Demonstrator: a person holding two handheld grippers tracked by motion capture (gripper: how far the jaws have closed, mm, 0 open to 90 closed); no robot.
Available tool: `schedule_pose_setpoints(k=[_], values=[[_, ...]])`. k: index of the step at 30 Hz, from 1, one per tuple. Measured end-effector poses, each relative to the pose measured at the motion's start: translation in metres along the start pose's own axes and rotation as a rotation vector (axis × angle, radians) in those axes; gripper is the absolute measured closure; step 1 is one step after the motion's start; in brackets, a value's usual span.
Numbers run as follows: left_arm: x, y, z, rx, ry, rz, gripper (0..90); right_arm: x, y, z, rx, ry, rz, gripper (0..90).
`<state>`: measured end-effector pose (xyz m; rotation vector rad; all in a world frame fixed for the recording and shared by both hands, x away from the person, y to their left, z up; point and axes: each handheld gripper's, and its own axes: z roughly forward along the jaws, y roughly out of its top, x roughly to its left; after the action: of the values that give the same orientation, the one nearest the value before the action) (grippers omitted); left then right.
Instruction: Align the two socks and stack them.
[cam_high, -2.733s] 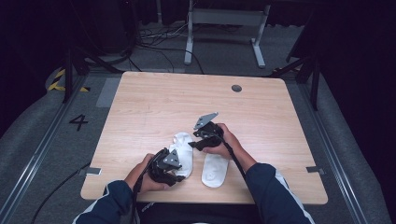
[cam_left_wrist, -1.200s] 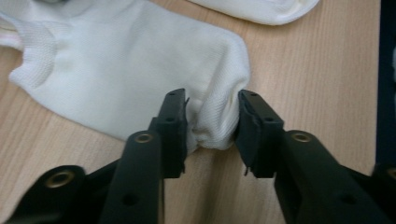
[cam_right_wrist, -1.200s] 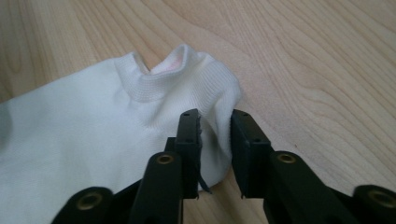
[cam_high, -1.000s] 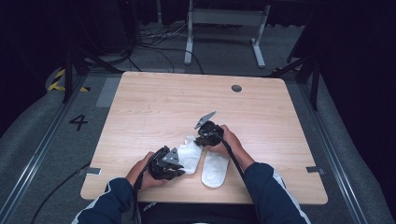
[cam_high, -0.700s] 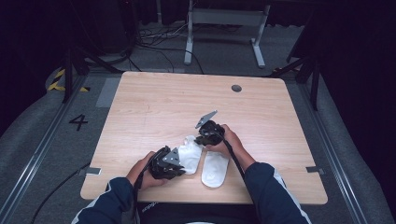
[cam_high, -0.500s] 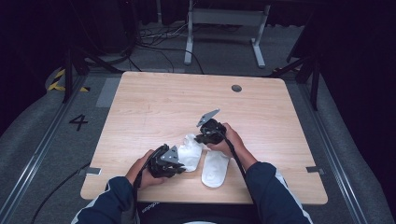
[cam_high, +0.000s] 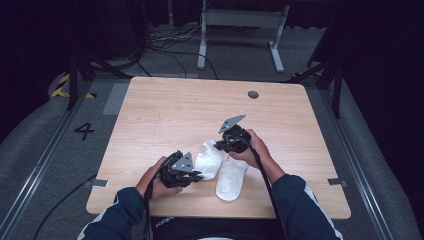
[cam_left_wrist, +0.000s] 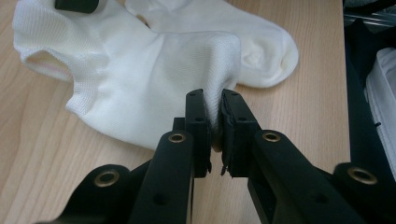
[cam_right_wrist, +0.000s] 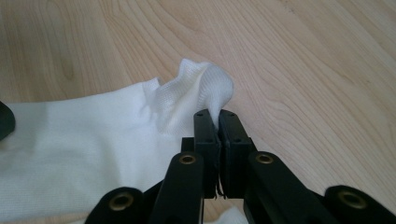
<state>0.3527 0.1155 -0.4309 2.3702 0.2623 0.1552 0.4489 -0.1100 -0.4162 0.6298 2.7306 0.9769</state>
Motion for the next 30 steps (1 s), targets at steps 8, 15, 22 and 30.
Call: schedule_pose_setpoints(k=[8,15,22,30], values=[[-0.008,0.016,0.003,-0.039,0.004,0.017,82.7,-0.007,-0.013,-0.023,-0.028,-0.009,0.045,88.1],[-0.023,0.033,0.018,-0.012,-0.014,0.081,82.7,-0.010,-0.036,-0.037,-0.014,-0.033,0.070,88.0],[-0.036,0.044,0.042,0.044,-0.032,0.129,82.6,-0.008,-0.056,-0.037,0.040,-0.056,0.065,88.0],[-0.037,0.046,0.061,0.107,-0.060,0.144,82.2,-0.011,-0.070,-0.028,0.076,-0.074,0.068,87.9]])
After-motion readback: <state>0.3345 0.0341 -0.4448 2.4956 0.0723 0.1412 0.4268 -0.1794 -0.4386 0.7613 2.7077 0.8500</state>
